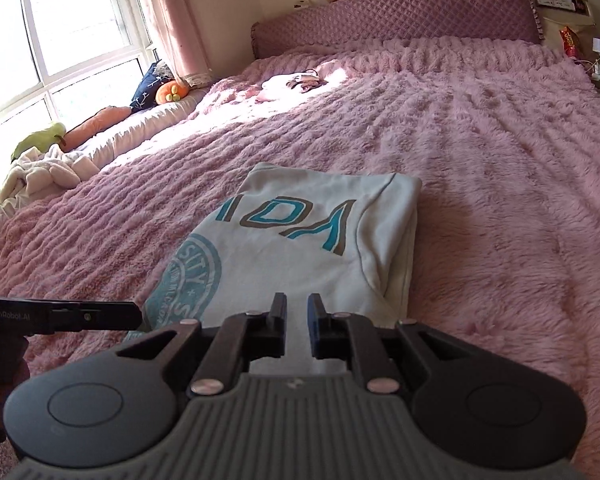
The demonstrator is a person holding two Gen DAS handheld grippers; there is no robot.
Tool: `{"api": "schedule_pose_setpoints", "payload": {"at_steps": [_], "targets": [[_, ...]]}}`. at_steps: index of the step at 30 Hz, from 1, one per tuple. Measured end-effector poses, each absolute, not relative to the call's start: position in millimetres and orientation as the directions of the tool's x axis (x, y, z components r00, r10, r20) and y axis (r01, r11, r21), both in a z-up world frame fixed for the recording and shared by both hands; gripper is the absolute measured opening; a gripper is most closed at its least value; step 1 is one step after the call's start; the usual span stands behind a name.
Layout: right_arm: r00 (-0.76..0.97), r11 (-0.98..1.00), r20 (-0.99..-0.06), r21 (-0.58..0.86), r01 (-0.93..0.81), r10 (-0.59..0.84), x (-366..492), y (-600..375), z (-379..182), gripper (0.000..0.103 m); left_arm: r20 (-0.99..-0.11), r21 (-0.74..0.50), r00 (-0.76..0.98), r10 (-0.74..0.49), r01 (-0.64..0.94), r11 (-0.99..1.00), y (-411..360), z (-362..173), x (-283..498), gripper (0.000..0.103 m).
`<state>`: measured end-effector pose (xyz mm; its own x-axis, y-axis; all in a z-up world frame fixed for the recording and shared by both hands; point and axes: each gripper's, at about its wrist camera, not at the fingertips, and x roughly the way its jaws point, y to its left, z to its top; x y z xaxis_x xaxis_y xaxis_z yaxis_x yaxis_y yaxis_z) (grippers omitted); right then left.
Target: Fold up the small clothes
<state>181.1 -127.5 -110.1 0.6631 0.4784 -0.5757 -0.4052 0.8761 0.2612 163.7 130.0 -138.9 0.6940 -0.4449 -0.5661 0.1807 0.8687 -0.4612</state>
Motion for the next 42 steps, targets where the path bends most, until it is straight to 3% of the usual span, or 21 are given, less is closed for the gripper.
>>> {"api": "schedule_pose_setpoints", "payload": {"at_steps": [5, 8, 10, 12, 17, 21, 27, 42], "targets": [[0.655, 0.932, -0.665, 0.207, -0.299, 0.358, 184, -127, -147, 0.003, -0.614, -0.434, 0.669, -0.420, 0.158, 0.887, 123, -158, 168, 0.074], [0.645, 0.931, -0.672, 0.270, -0.244, 0.364, 188, -134, -150, 0.004, -0.628, -0.443, 0.662, -0.409, 0.128, 0.887, 124, -156, 171, 0.074], [0.658, 0.936, -0.667, 0.280, -0.214, 0.350, 183, -133, -137, 0.016, -0.630, -0.442, 0.672, -0.389, 0.102, 0.891, 124, -143, 169, 0.073], [0.683, 0.944, -0.653, 0.258, -0.207, 0.328, 173, -130, -118, 0.051, -0.639, -0.398, 0.692, -0.335, 0.075, 0.914, 121, -127, 163, 0.075], [0.718, 0.974, -0.659, 0.178, -0.140, 0.224, 140, -114, -84, 0.052, -0.702, -0.227, 0.694, -0.157, -0.009, 0.974, 100, -91, 145, 0.087], [0.737, 0.987, -0.655, 0.116, -0.115, 0.163, 106, -102, -70, 0.065, -0.730, -0.103, 0.682, -0.043, -0.048, 0.993, 82, -80, 123, 0.087], [0.734, 0.994, -0.670, 0.066, -0.090, 0.111, 63, -92, -58, 0.070, -0.762, -0.008, 0.647, 0.031, -0.058, 0.998, 58, -70, 92, 0.087], [0.697, 0.988, -0.705, 0.036, -0.149, 0.131, 30, -78, -47, 0.071, -0.789, -0.009, 0.610, 0.071, -0.127, 0.992, 50, -62, 60, 0.090]]}}
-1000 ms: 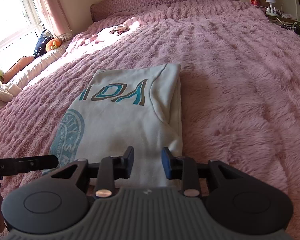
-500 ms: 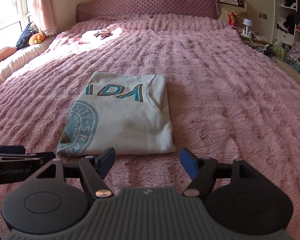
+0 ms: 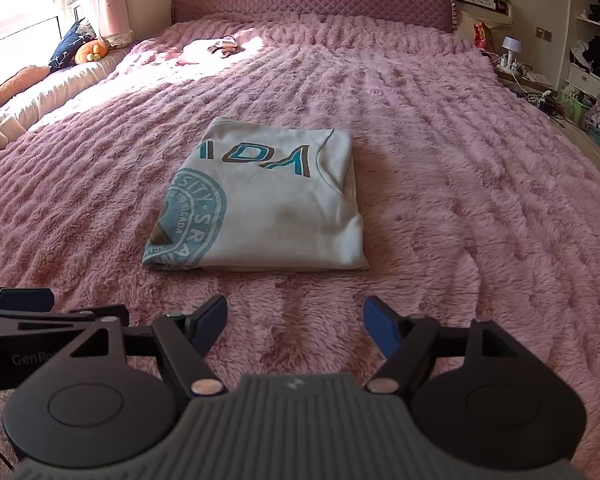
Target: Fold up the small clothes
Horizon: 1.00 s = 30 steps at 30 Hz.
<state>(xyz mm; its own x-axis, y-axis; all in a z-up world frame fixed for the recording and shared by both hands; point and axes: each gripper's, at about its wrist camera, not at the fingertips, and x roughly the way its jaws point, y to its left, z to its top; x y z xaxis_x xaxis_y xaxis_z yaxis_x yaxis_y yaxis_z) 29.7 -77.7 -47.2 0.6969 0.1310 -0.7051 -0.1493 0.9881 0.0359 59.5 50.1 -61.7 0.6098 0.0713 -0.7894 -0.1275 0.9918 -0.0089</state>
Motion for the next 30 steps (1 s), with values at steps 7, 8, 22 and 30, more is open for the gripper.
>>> {"api": "schedule_pose_setpoints", "payload": {"at_steps": [7, 8, 22, 30], "targets": [[0.693, 0.987, -0.707, 0.042, -0.158, 0.141, 31.2, -74.2, -44.6, 0.072, -0.800, -0.024, 0.596, 0.069, -0.146, 0.989, 53.9, -63.4, 59.9, 0.090], [0.692, 0.987, -0.708, 0.040, -0.158, 0.140, 31.3, -74.2, -44.5, 0.072, -0.803, -0.024, 0.592, 0.068, -0.146, 0.989, 53.9, -63.7, 60.7, 0.090], [0.687, 0.988, -0.714, 0.043, -0.151, 0.136, 36.1, -76.8, -45.3, 0.073, -0.807, -0.006, 0.585, 0.087, -0.155, 0.988, 52.6, -63.6, 65.0, 0.091], [0.685, 0.987, -0.715, 0.049, -0.150, 0.140, 36.7, -77.9, -45.4, 0.075, -0.805, 0.013, 0.585, 0.103, -0.157, 0.987, 52.2, -64.4, 67.0, 0.091]]}}
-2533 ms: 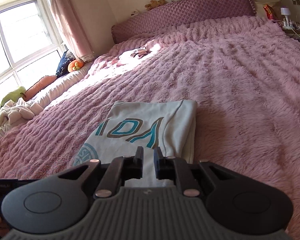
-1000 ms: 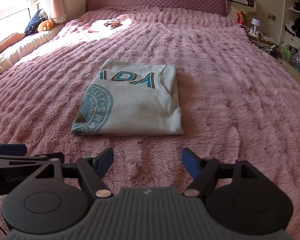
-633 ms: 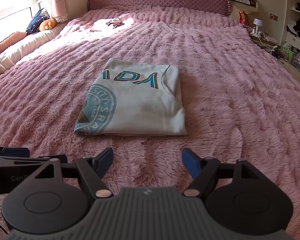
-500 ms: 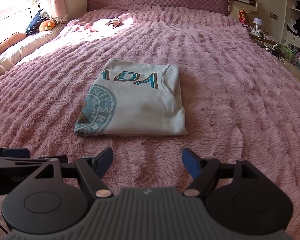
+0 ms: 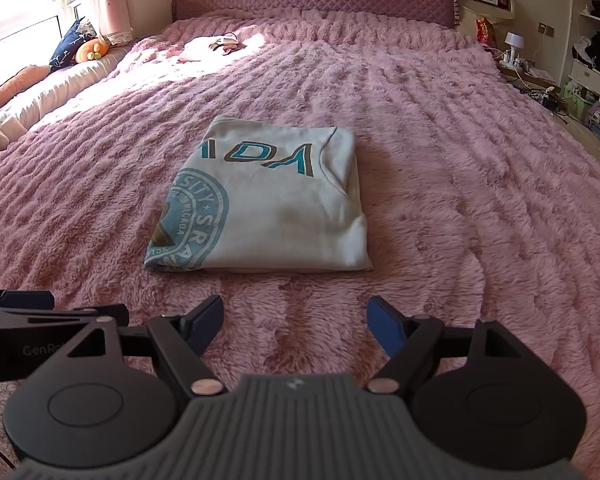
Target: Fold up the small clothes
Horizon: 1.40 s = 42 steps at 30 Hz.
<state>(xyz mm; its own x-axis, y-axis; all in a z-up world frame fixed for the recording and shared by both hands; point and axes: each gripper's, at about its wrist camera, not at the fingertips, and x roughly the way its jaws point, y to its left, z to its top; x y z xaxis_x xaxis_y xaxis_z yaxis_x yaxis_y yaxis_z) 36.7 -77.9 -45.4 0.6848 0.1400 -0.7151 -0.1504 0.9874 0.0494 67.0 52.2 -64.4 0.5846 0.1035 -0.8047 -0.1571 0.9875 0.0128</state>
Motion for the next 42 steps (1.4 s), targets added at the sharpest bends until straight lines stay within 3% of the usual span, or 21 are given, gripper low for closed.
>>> {"api": "schedule_pose_setpoints", "payload": {"at_steps": [42], "targets": [[0.670, 0.986, -0.726, 0.074, -0.147, 0.154, 36.9, -82.8, -52.0, 0.078, -0.825, 0.029, 0.552, 0.117, -0.166, 0.986, 47.8, -71.7, 71.3, 0.092]]}}
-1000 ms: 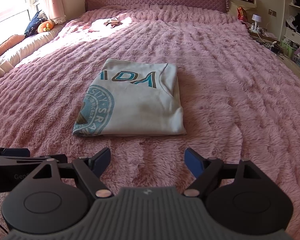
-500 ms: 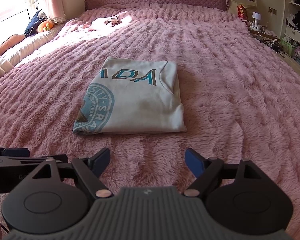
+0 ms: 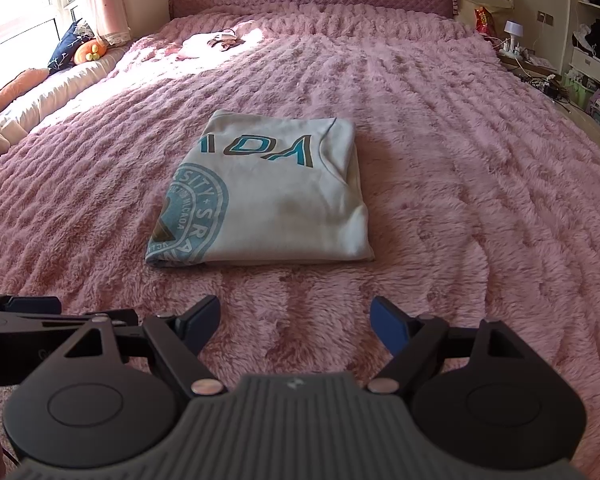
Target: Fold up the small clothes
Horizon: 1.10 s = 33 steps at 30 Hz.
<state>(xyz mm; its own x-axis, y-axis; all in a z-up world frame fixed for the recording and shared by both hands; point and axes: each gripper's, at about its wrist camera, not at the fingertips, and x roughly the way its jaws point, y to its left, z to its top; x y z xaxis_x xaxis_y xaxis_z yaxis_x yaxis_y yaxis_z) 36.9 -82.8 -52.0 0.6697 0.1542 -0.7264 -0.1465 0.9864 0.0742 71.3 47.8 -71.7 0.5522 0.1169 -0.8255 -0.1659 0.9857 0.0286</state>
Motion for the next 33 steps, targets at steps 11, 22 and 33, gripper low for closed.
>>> {"api": "schedule_pose_setpoints", "payload": {"at_steps": [11, 22, 33], "targets": [[0.662, 0.987, -0.733, 0.088, -0.137, 0.157, 40.1, -87.0, -53.8, 0.078, -0.794, 0.011, 0.600, 0.096, -0.144, 0.990, 47.0, -72.2, 68.4, 0.092], [0.663, 0.987, -0.731, 0.099, -0.130, 0.161, 40.3, -88.9, -53.0, 0.079, -0.772, 0.013, 0.629, 0.096, -0.135, 0.991, 45.5, -69.1, 65.9, 0.095], [0.667, 0.987, -0.728, 0.099, -0.126, 0.158, 40.4, -89.7, -52.1, 0.079, -0.790, -0.009, 0.609, 0.072, -0.129, 0.992, 49.7, -72.3, 67.3, 0.097]]}}
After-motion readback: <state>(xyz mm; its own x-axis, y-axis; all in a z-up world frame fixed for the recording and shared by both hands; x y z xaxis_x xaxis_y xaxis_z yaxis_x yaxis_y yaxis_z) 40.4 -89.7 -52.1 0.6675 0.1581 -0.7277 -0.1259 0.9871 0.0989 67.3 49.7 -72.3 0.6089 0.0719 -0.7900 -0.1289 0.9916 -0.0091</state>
